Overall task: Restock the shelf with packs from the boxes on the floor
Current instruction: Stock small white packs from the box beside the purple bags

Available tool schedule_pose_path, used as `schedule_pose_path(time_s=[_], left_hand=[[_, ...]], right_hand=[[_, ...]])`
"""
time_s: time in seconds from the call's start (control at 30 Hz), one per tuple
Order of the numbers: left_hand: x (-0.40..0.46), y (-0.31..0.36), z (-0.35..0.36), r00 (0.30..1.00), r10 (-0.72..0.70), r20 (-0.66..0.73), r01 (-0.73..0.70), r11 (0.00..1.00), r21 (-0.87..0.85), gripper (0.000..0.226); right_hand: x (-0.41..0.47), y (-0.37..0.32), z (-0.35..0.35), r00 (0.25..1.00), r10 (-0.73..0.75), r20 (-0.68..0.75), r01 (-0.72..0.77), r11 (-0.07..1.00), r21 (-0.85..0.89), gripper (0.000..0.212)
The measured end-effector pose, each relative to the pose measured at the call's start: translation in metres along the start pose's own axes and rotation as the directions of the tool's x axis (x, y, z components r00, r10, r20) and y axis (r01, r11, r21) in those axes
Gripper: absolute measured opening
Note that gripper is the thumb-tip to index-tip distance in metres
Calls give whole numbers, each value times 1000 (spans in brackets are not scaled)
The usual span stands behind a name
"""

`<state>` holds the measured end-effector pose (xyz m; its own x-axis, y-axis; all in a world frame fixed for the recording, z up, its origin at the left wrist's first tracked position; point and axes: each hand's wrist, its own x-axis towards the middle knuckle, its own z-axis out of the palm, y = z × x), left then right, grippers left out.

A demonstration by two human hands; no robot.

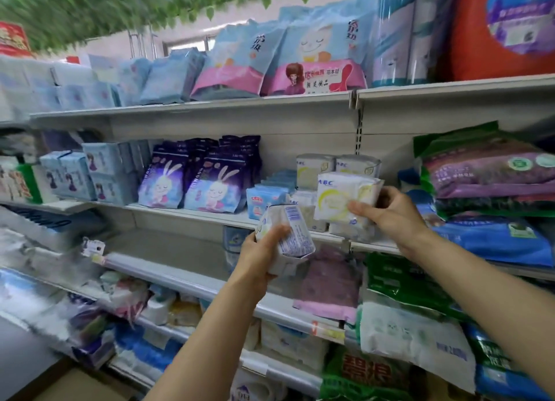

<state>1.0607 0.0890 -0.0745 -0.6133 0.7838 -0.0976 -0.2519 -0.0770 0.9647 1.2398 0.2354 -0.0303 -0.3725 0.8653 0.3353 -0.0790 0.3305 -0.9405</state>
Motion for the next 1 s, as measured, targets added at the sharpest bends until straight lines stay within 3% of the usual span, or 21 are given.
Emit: schedule_pose_path(time_s=[0.13, 0.33, 0.5, 0.83, 1.0], left_hand=[[27, 7, -2, 1000, 24, -4, -24, 999, -39, 68], [56, 13, -18, 1000, 13, 6, -12, 999, -49, 39], [83, 20, -26, 999, 6, 35, -3, 997, -82, 53], [111, 32, -40, 996, 19, 87, -12, 996, -83, 42], [120, 33, -43, 990, 21, 142, -11, 997, -75, 51]], right_hand=[[35, -1, 13, 999, -47, -22, 45, 994, -95, 34], [73, 0, 46, 996, -69, -47, 61, 986, -155, 49], [96, 8, 73, 996, -46, -73, 33, 985, -167, 51], [125, 29, 102, 993, -50, -109, 10, 942, -335, 69], [129, 29, 102, 991, -71, -114, 21, 923, -385, 61]])
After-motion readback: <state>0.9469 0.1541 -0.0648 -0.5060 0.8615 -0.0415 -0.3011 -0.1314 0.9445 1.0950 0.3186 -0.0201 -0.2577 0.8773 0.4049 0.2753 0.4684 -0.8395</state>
